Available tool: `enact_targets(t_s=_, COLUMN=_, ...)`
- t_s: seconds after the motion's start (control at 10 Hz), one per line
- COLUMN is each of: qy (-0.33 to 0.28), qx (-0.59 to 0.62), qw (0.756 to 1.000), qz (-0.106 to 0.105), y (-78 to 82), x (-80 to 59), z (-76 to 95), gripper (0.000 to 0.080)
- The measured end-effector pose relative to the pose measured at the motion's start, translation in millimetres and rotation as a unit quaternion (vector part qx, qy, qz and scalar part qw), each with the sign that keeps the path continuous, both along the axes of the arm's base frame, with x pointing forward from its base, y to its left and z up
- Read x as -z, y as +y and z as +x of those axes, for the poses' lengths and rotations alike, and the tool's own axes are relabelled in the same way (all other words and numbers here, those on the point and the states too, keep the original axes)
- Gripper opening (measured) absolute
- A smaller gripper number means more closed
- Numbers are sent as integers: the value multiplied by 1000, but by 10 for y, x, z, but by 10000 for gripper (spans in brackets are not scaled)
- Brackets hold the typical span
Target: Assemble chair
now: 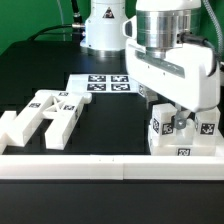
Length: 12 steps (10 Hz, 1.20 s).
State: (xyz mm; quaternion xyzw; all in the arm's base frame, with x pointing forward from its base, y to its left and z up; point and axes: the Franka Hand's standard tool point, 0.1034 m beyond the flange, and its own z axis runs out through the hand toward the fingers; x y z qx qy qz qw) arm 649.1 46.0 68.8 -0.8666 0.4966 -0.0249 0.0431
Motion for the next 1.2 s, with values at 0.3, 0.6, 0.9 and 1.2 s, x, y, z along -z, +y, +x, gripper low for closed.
enact_targets(t_s=0.3, qy=-1, qx=-160, qw=987, qz=-14, y=-12, x=3, z=-12, gripper=648)
enact_targets(t_s=0.6, qy=-8, qx=-288, qw=957, qz=-25, y=-23, x=-15, z=18, gripper=649)
enact_targets(t_s=0.9, qy=0, qx=-399, qw=916, qz=-37, y=-5, x=-21, z=24, gripper=649)
enact_targets(t_s=1.2, qy=-1, qx=-490, qw=870, qz=-52, y=-21, x=-24, z=32, gripper=649)
